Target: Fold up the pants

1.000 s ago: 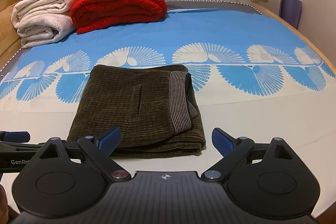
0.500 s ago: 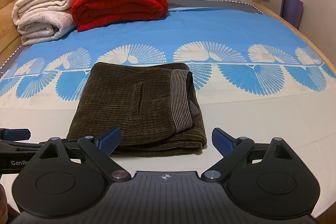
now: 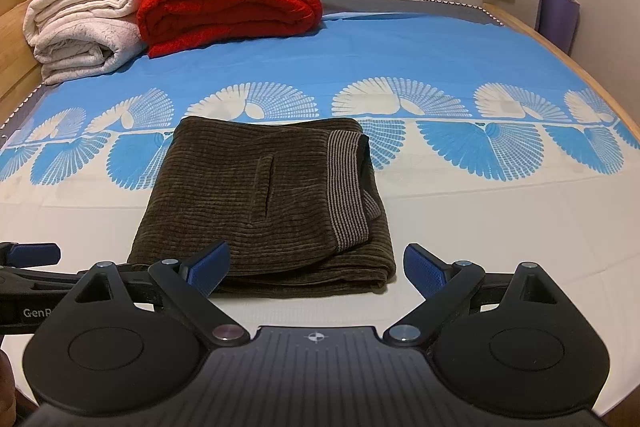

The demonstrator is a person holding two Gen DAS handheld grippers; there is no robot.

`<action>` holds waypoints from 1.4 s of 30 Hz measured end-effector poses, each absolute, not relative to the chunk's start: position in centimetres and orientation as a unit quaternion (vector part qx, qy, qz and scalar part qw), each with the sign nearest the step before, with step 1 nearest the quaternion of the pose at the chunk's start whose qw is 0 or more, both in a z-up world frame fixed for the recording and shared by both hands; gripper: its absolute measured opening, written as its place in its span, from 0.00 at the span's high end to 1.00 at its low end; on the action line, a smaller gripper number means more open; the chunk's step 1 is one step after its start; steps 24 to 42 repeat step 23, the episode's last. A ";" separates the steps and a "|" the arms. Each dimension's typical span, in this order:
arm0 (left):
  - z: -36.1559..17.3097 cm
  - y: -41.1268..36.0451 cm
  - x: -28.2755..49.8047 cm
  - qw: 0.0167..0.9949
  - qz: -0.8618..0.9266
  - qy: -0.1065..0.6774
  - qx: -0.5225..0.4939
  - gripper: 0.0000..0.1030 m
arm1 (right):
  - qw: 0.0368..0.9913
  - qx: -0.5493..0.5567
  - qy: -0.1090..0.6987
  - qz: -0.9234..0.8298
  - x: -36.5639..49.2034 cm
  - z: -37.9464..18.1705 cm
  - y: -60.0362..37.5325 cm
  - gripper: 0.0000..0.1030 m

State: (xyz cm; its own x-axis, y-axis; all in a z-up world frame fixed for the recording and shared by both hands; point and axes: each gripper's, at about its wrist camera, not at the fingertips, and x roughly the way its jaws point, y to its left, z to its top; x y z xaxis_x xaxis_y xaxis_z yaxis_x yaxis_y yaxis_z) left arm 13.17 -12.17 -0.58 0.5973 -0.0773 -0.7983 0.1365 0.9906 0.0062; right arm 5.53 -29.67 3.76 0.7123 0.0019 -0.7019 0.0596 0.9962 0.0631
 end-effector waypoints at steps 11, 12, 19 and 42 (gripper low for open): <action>-0.6 -12.1 13.2 0.893 -0.062 0.445 0.034 0.09 | 0.925 0.040 0.379 -0.015 5.5 3.8 -29.5 0.09; -0.5 -12.1 13.2 0.893 -0.063 0.444 0.034 0.09 | 0.925 0.040 0.379 -0.015 5.5 3.8 -29.5 0.09; -0.5 -12.1 13.2 0.894 -0.064 0.443 0.036 0.09 | 0.924 0.040 0.379 -0.014 5.5 3.8 -29.6 0.09; -0.5 -12.2 13.1 0.894 -0.064 0.442 0.037 0.09 | 0.925 0.040 0.379 -0.014 5.5 3.8 -29.6 0.09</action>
